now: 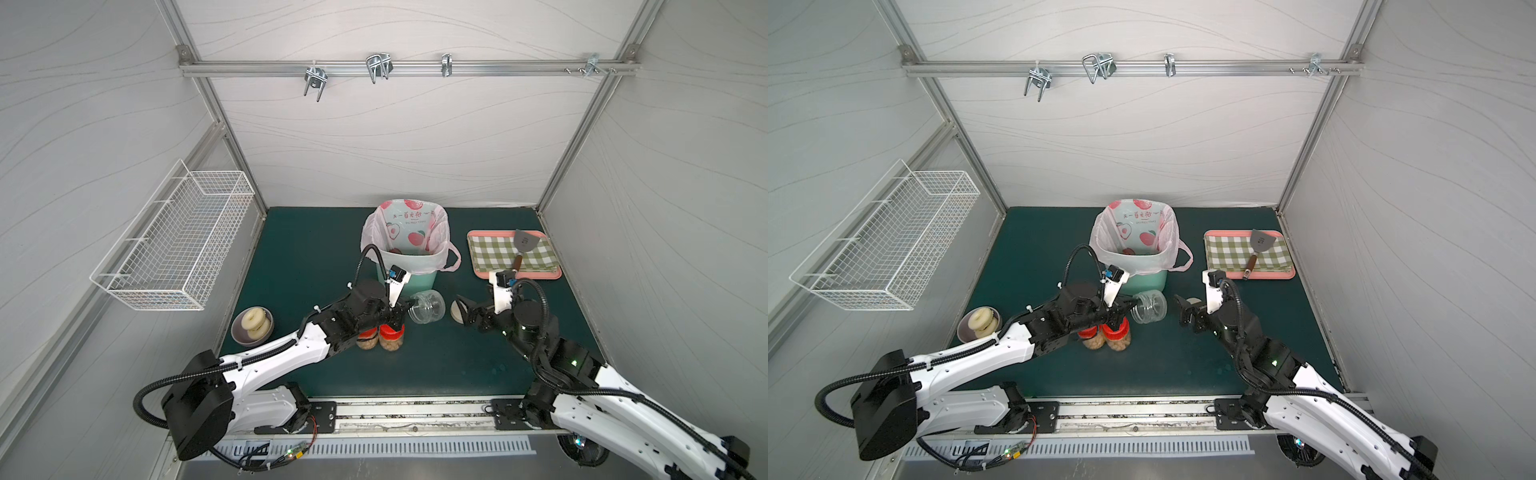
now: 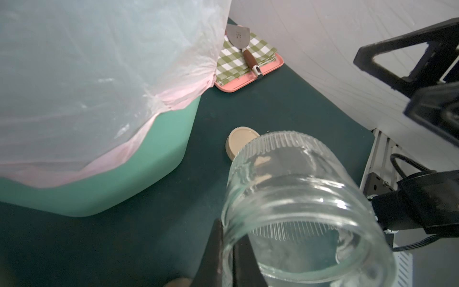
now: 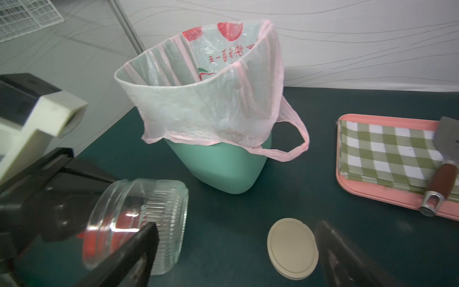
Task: Empty moldy peanuts from jars
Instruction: Place the jar at the center of the board.
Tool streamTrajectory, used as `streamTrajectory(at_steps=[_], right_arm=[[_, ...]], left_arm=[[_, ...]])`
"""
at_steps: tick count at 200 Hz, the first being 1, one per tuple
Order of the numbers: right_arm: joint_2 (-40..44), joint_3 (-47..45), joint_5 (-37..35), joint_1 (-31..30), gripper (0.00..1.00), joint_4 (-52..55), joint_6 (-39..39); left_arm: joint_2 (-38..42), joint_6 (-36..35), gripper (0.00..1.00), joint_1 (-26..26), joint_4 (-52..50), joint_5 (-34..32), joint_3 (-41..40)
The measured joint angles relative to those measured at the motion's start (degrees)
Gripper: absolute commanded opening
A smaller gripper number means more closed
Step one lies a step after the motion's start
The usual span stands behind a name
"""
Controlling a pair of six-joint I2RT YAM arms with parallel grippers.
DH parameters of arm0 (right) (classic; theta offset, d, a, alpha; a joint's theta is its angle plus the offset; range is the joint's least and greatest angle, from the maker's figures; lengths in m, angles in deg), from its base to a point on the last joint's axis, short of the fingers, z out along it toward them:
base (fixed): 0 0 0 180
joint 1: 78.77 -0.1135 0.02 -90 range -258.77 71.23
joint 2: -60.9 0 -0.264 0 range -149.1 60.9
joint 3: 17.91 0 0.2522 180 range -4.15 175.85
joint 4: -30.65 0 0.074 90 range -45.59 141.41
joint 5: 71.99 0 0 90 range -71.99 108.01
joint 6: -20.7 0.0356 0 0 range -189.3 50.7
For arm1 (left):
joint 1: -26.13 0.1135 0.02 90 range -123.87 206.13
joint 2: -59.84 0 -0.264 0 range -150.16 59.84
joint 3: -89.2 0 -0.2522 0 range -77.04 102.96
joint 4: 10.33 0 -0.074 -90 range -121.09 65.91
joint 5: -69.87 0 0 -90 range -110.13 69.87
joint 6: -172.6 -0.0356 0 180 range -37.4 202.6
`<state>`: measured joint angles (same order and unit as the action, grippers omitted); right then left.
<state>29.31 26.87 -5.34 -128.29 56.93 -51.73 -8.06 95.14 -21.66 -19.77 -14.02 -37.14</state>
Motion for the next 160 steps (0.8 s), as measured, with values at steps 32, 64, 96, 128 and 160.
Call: streamTrajectory(at_steps=[32,64,96,128,160], right_arm=[[5.35,-6.93,-0.61,2.19,0.99,-2.62,0.24],[6.99,-11.41,-1.79,2.82,0.99,-5.29,0.52],[5.31,-13.33,-2.69,3.45,0.99,-7.28,0.66],[1.6,-13.33,-2.82,4.17,0.99,-8.83,1.05],[0.31,-13.33,-2.58,4.96,0.97,-9.25,1.11]], left_arm=[[-0.17,-1.99,0.0,0.0,-7.91,0.33,4.92],[-1.68,-3.34,0.0,-0.39,-14.47,0.61,10.21],[-4.11,-4.35,0.0,-1.86,-20.46,0.44,13.62],[-8.24,-5.6,0.0,-4.11,-26.73,-0.9,18.01],[-10.99,-6.49,0.0,-4.61,-30.32,-1.14,20.65]])
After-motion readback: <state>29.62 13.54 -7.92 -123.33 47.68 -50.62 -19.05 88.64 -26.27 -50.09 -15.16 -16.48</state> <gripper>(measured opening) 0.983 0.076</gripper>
